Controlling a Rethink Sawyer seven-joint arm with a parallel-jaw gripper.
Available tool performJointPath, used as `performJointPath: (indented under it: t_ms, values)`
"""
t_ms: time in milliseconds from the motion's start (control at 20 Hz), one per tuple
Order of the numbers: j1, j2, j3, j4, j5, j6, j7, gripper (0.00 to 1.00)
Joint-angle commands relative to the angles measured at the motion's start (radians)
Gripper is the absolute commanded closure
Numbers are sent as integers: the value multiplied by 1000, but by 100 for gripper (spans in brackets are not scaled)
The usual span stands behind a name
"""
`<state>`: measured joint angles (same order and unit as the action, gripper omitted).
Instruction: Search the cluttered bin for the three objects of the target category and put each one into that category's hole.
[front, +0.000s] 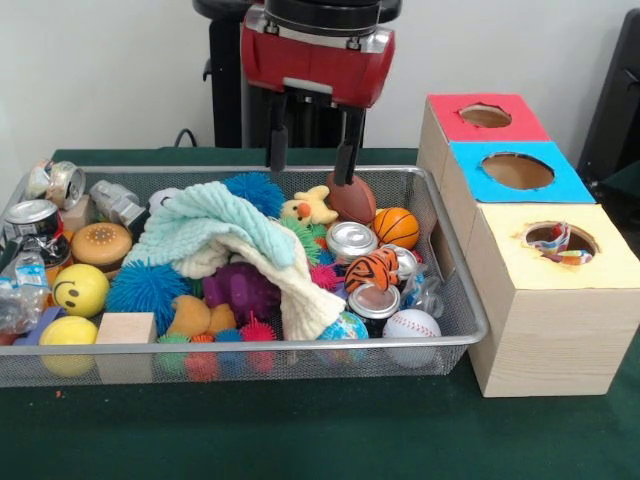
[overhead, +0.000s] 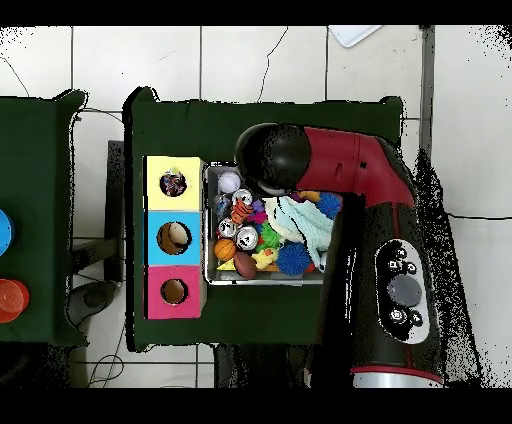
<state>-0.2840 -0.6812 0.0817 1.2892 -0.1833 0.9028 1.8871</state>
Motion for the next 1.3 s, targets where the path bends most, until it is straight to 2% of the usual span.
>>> performJointPath:
  t_ms: [50,750,1100,1300]
  values:
    - [0,6,136,86,-52,8,-207,0]
    - [-1,-7,153,82,-68,26,-162,0]
    - [3,35,167,13,-75,54,-150,0]
    - [-2,25,168,27,-77,54,-150,0]
